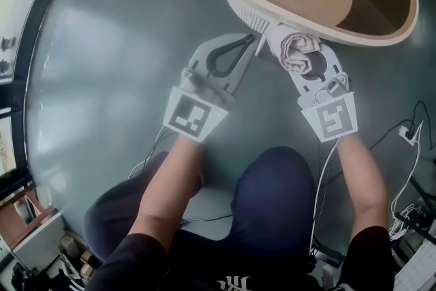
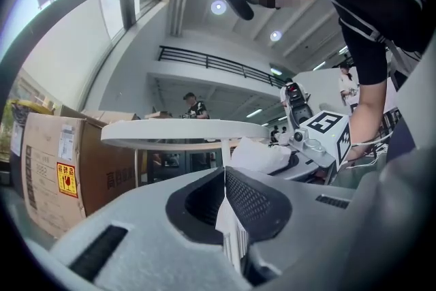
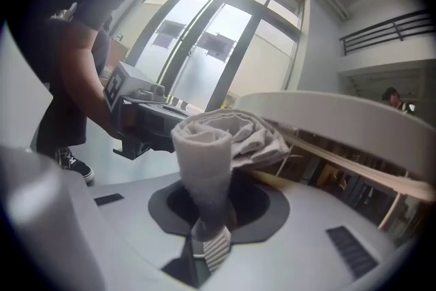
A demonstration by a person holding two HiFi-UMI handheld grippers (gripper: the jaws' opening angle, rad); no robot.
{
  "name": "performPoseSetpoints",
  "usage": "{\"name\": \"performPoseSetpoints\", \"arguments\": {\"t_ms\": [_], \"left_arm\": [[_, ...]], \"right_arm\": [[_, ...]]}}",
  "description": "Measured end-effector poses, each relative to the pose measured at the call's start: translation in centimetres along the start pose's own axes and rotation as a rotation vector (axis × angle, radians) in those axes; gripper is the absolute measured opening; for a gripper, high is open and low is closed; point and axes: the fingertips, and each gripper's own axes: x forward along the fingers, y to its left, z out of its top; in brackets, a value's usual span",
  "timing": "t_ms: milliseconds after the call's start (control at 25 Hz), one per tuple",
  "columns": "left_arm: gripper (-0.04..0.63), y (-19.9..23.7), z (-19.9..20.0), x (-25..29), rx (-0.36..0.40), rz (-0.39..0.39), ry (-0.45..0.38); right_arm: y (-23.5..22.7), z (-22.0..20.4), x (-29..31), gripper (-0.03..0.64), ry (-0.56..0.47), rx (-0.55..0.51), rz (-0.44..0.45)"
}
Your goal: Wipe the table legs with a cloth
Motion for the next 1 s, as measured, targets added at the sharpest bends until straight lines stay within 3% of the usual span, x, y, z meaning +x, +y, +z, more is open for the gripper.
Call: {"name": "performPoseSetpoints", "arguments": {"t_ms": [120, 440, 800, 1000], "left_arm": [[0.006, -0.6, -1.1, -0.7, 0.015, -0.039, 0.029], [0.006, -1.7, -4.8, -3.6, -0.119, -0.114, 0.089], [0.006, -2.7, -7.4, -6.3, -0.099, -0.164, 0.176], [0.006, -3.3, -8.0, -6.1, -0.119, -0.169, 0.179]], "right_arm": [[0.9, -2.2, 0.5, 0.074, 0.015, 0.005, 0.021], [4.5, -10.5, 2.6, 0.074, 0.068, 0.144, 0.048], [8.3, -17.6, 4.8, 0.074, 0.086, 0.322, 0.025], [10.5, -22.7, 5.7, 0.074, 0.227, 0.361, 0.06]]}}
